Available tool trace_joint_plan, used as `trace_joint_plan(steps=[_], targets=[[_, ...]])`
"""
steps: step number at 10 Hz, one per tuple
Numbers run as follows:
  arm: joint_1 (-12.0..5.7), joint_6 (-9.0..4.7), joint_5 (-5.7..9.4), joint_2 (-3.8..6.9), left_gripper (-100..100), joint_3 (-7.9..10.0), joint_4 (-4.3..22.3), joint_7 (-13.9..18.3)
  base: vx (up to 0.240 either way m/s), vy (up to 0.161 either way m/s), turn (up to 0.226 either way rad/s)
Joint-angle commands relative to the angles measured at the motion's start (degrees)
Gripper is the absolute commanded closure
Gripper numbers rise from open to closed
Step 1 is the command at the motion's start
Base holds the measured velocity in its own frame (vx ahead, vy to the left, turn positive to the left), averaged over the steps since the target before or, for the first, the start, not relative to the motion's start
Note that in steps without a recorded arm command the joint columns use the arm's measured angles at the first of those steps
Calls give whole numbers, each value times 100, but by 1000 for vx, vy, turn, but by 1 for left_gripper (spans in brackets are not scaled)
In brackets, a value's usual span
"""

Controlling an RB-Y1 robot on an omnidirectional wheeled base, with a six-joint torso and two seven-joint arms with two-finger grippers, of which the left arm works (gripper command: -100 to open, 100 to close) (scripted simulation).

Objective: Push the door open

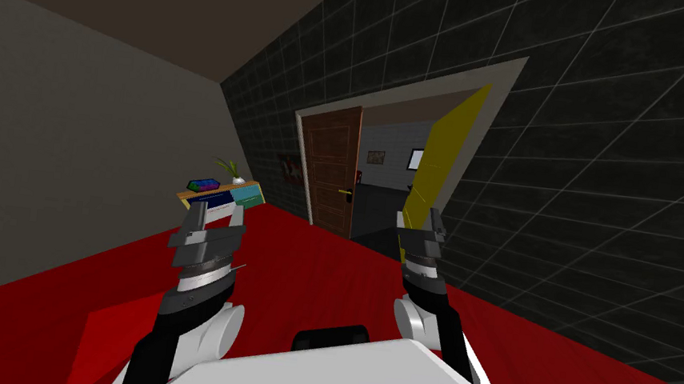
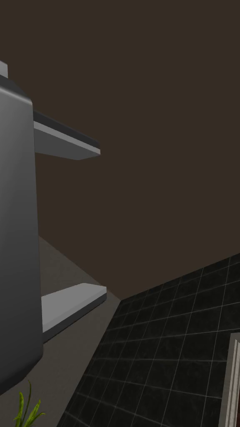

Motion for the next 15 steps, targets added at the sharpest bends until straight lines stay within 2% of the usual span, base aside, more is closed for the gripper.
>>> trace_joint_plan(steps=[1,3,9,15], targets=[[-106,8,-5,47,-100,-7,183,-2,38,3,-40],[-200,16,-10,83,-100,-14,345,-4,70,-1,-23],[-626,49,-31,221,-100,-44,1082,-11,75,-2,-29],[-1159,90,-57,342,-100,-81,2002,-21,85,1,-39]])
